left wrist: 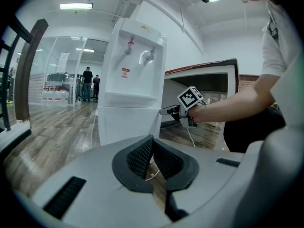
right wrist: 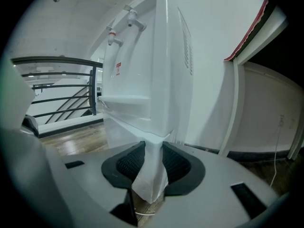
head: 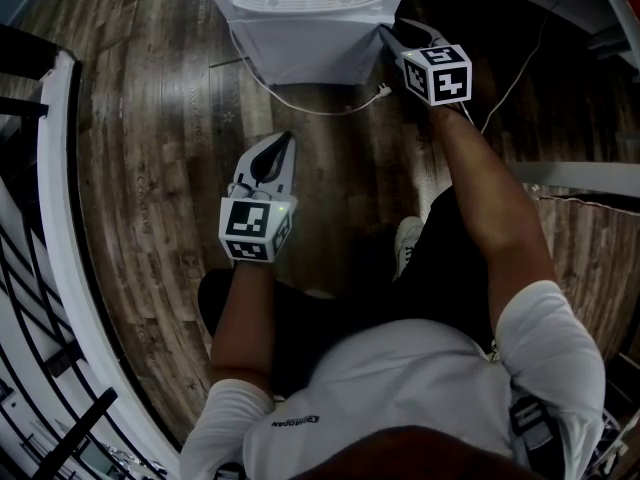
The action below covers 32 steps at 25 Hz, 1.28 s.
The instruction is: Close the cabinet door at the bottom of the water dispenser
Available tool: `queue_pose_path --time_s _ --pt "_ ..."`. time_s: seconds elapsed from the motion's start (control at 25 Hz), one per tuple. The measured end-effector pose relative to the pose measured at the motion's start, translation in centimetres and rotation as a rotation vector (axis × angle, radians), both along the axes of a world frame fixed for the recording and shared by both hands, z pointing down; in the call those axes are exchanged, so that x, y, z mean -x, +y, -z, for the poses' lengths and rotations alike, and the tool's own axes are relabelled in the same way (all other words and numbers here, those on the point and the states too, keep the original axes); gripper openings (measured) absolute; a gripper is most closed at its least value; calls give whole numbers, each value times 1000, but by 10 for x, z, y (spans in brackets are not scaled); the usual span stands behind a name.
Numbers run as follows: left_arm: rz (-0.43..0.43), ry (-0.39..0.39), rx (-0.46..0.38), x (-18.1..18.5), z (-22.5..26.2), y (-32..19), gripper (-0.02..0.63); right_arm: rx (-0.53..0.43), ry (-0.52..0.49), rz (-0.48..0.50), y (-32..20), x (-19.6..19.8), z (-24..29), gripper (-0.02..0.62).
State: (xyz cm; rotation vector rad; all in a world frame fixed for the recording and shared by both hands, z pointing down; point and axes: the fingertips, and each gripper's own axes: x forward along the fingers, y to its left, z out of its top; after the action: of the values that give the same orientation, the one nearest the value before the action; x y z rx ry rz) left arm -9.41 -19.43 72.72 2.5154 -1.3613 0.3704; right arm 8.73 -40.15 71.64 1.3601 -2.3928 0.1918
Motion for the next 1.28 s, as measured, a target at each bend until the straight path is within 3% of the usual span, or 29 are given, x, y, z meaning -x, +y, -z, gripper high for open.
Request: queue_pose_path --time_s 1.28 --pt "18 -8 -3 1 1 -8 -5 -28 -5 -24 -6 -1 3 123"
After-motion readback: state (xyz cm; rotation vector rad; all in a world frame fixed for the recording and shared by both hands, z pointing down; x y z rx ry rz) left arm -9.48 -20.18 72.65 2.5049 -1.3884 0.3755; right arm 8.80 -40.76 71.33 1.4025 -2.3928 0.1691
